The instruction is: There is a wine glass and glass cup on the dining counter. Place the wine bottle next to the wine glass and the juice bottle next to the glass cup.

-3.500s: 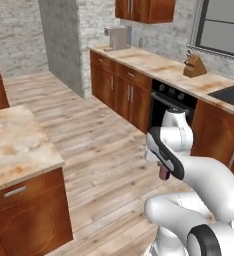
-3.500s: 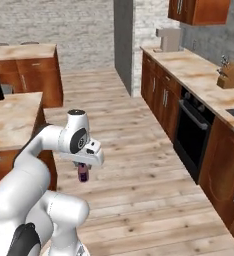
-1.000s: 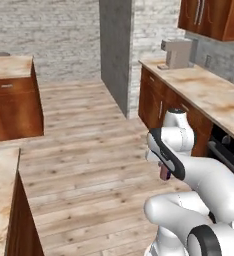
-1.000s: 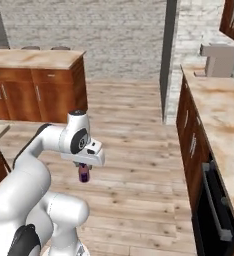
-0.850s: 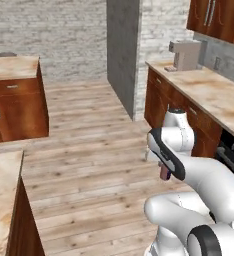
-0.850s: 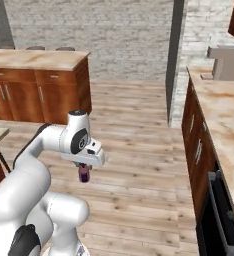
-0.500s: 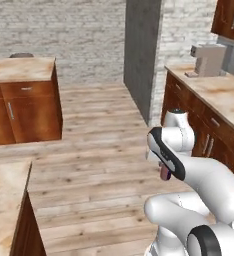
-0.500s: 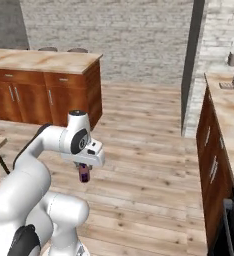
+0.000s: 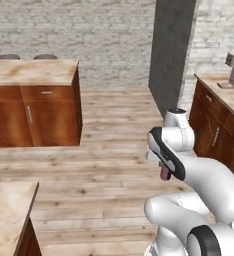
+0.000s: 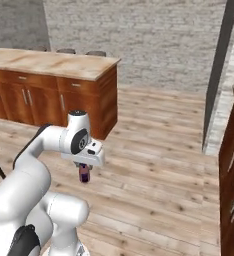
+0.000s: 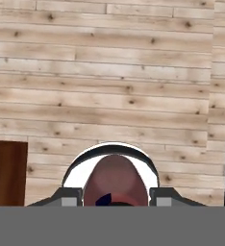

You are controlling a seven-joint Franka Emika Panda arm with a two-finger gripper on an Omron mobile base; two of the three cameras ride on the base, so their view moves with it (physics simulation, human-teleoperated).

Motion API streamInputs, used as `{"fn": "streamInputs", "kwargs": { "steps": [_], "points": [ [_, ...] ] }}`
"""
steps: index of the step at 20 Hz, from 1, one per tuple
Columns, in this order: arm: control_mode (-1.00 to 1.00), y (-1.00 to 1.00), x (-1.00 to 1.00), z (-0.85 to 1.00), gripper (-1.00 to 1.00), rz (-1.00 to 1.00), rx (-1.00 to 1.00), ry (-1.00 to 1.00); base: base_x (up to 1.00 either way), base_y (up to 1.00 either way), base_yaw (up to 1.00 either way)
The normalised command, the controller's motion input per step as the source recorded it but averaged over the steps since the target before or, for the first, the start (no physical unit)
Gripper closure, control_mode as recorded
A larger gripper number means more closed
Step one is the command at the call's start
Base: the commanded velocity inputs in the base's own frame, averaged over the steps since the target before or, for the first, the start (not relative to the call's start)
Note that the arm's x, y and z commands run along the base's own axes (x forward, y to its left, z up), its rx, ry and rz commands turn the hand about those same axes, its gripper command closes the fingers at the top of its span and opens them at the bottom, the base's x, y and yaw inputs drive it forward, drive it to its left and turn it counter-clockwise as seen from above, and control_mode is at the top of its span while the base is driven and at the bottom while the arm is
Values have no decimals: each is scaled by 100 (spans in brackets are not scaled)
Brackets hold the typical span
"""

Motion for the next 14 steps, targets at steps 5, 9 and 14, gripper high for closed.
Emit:
{"fn": "streamInputs", "kwargs": {
  "steps": [5,9,14],
  "points": [
    [100,0,0,0,100,0,0,0,69,-18,28],
    [100,0,0,0,100,0,0,0,68,-19,29],
    [100,0,0,0,100,0,0,0,68,-19,29]
  ]
}}
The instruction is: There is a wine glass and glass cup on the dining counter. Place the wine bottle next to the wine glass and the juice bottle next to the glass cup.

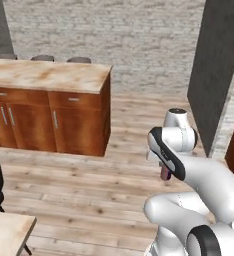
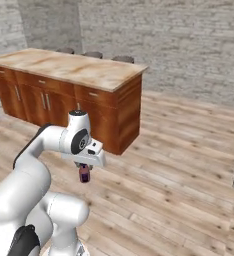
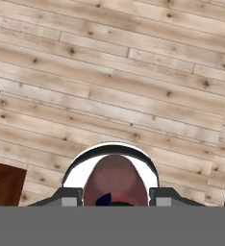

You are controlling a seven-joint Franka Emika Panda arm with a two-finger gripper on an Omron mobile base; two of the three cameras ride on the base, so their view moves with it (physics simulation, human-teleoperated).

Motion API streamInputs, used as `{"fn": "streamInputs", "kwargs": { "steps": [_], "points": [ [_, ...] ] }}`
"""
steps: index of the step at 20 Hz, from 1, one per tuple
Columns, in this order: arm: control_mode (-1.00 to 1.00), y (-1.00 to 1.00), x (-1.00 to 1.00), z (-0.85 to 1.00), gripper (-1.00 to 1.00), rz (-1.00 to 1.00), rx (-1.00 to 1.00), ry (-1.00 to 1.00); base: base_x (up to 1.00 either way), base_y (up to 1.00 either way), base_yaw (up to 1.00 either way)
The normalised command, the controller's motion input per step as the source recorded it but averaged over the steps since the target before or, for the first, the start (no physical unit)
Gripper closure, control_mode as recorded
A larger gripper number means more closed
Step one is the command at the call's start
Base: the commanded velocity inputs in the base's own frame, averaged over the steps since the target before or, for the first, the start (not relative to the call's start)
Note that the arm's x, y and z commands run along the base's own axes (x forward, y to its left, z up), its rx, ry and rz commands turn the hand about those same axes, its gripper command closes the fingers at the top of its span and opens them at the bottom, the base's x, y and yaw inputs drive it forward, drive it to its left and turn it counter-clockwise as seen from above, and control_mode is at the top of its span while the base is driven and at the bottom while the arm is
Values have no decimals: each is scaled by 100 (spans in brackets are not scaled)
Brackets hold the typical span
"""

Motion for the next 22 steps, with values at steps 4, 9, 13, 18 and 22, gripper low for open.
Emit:
{"fn": "streamInputs", "kwargs": {
  "steps": [4,9,13,18,22],
  "points": [
    [100,0,0,0,100,0,0,0,65,-19,31],
    [100,0,0,0,100,0,0,0,63,-19,33],
    [100,0,0,0,100,0,0,0,61,-18,36],
    [100,0,0,0,100,0,0,0,61,-16,42],
    [100,0,0,0,100,0,0,0,61,-14,44]
  ]
}}
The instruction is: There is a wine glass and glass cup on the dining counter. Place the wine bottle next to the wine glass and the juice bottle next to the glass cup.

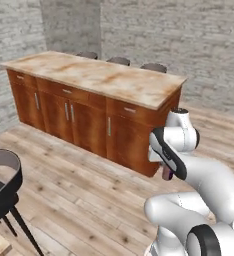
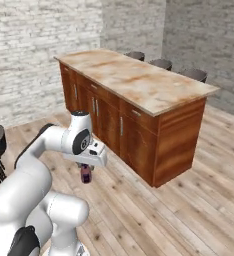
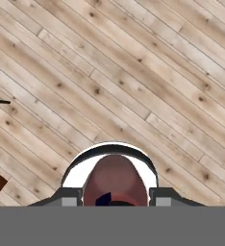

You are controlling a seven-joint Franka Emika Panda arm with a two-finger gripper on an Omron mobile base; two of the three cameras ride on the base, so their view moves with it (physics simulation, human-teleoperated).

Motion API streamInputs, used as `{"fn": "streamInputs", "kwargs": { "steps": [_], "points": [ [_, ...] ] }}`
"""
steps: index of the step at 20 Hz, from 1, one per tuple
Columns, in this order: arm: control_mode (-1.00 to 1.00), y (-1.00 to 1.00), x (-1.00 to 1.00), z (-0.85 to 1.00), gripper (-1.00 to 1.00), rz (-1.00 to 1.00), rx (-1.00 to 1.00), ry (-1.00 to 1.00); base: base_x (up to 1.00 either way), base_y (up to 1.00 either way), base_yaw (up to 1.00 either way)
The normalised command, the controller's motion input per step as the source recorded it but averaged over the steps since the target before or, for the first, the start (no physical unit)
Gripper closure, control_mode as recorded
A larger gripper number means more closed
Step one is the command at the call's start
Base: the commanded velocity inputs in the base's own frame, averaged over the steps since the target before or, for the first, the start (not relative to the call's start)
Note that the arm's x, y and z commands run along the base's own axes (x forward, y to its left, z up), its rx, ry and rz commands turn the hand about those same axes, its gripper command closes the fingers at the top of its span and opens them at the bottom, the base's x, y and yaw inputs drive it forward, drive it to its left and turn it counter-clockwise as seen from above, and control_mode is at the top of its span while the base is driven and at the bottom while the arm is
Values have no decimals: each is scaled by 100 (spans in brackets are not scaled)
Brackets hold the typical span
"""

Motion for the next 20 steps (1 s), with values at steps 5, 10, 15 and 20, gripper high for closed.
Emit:
{"fn": "streamInputs", "kwargs": {
  "steps": [5,10,15,20],
  "points": [
    [100,0,0,0,100,0,0,0,62,-18,38],
    [100,0,0,0,100,0,0,0,65,-24,24],
    [100,0,0,0,100,0,0,0,70,-14,37],
    [100,0,0,0,100,0,0,0,65,-2,52]
  ]
}}
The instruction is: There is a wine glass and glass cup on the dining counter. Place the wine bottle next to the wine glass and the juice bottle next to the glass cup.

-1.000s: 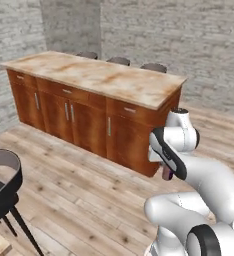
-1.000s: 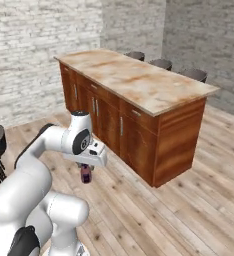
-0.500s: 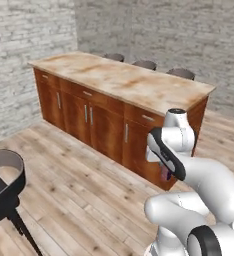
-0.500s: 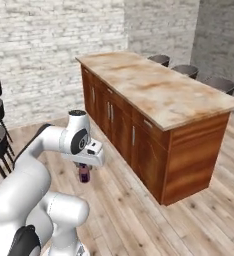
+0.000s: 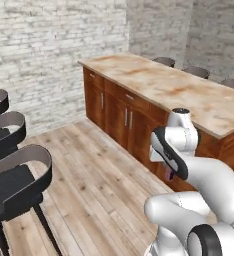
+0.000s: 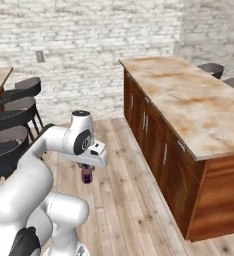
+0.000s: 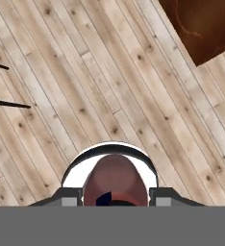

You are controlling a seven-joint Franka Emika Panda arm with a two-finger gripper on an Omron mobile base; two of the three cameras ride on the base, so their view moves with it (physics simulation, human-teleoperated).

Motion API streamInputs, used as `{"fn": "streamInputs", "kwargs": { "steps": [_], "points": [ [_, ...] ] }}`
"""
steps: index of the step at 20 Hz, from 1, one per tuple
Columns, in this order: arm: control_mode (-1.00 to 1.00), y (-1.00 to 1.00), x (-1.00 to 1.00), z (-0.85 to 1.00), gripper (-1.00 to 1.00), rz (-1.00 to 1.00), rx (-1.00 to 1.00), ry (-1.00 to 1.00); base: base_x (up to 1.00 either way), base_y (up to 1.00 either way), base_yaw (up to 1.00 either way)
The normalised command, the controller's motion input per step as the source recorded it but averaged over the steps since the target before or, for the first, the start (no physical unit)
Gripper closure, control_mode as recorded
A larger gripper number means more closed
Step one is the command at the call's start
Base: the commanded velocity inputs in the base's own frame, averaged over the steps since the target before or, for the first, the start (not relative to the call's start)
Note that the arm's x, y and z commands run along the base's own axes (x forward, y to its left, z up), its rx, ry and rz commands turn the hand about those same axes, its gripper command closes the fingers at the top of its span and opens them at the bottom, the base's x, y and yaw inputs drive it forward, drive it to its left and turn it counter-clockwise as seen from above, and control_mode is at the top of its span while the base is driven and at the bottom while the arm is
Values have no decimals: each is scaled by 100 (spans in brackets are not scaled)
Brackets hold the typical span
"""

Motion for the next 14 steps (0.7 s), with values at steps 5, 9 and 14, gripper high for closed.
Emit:
{"fn": "streamInputs", "kwargs": {
  "steps": [5,9,14],
  "points": [
    [100,0,0,0,100,0,0,0,72,-3,38],
    [100,0,0,0,100,0,0,0,78,-9,29],
    [100,0,0,0,100,0,0,0,75,-17,23]
  ]
}}
